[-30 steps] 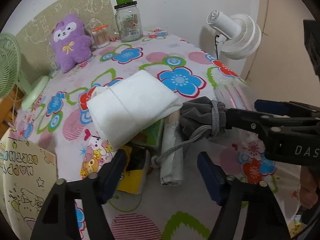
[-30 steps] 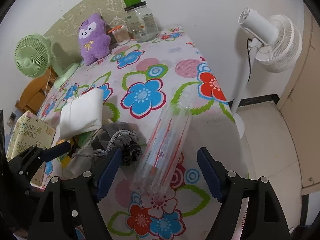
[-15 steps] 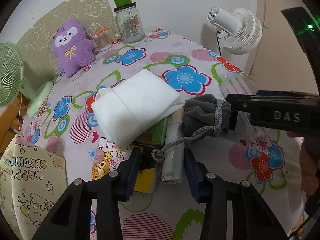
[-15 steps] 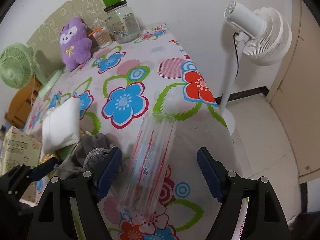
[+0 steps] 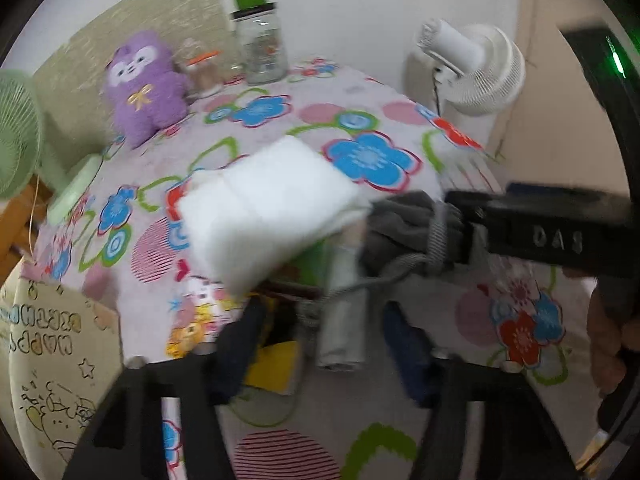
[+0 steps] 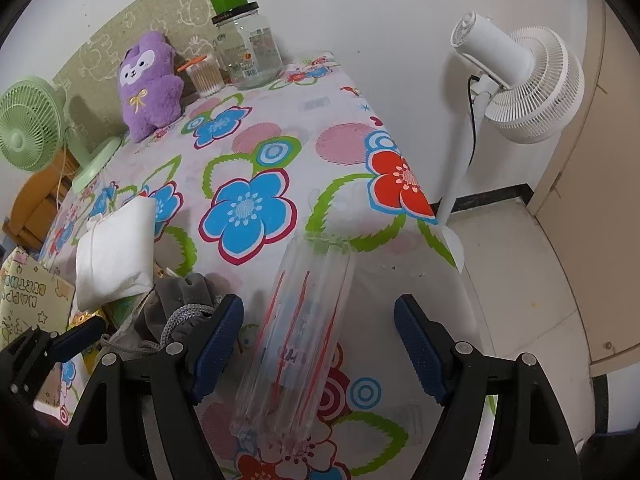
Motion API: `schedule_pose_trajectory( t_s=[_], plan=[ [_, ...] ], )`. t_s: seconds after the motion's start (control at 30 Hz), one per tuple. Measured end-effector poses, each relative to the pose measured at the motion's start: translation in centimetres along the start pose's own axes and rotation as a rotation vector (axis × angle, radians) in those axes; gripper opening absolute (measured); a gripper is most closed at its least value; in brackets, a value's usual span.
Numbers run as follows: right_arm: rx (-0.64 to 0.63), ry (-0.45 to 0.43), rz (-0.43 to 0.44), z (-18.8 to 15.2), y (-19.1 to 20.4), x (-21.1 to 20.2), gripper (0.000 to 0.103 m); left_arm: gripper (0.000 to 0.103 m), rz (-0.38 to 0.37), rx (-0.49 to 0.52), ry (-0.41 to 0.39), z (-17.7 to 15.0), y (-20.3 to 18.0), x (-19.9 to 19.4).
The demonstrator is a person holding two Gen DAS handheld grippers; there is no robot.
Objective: Organize soft objects
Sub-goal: 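Grasp the rolled grey cloth with the left tool while the right tool grasps the clear tube, then lift and carry the rolled cloth and clear tube toward the cardboard box with both tools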
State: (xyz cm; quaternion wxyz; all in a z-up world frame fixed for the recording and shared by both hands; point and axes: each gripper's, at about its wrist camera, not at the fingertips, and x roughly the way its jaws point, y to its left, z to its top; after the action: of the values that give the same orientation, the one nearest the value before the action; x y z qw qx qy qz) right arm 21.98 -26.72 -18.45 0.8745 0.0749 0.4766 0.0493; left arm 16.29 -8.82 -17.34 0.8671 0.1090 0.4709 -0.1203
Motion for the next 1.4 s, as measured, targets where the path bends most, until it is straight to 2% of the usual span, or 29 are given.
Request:
schedule_pose_trajectory(
  t_s=[0.1,0.27,0.33,0.5,0.6,0.77,1.17,1.23,1.33,1.4],
  plan=[
    [-0.001,-0.006,-0.009,0.0,0.2,0.1,0.08,0.036,-0.033,-0.032,0.015,0.3,1.1,-0.2],
    [-0.01,-0.003,-0.01,0.1,0.4,0.1,0.079,0.032,-0.046,-0.027,0.022,0.1,1.1,-0.7],
    [-0.01,-0.003,-0.001,0.1,0.5,0.1,0.072,0.031,-0.048,-0.025,0.022,0.0,1.1,-1.0],
    [-0.02,0.007,-0.001,0.0,0.6,0.0,0.044,0.028,-0.059,-0.029,0.018,-0.1,1.3,-1.7],
    [-0.016,0.014,0.011,-0.1,0.6,-0.1,0.04,0.028,-0.056,-0.036,0.014,-0.1,1.5,-2.0],
    [-0.004,0.003,0.016,-0.2,0.8,-0.7,0.036,0.026,-0.054,-0.04,0.003,-0.3,1.7,-2.8],
    [0.007,-0.028,0.022,-0.2,0.8,-2.5,0.036,0.024,-0.066,-0.031,0.002,-0.7,1.8,-3.7],
    [0.011,-0.027,0.031,-0.3,0.8,-2.5,0.036,0.038,-0.079,-0.035,0.026,-0.9,1.8,-2.9],
    [0.014,-0.024,0.03,-0.5,0.6,-2.5,0.036,0.046,-0.095,-0.028,0.063,-1.3,1.5,-1.9],
    [0.015,-0.021,0.029,-0.5,0.5,-2.4,0.036,0.072,-0.099,-0.008,0.058,-1.3,1.1,-1.8]
  ],
)
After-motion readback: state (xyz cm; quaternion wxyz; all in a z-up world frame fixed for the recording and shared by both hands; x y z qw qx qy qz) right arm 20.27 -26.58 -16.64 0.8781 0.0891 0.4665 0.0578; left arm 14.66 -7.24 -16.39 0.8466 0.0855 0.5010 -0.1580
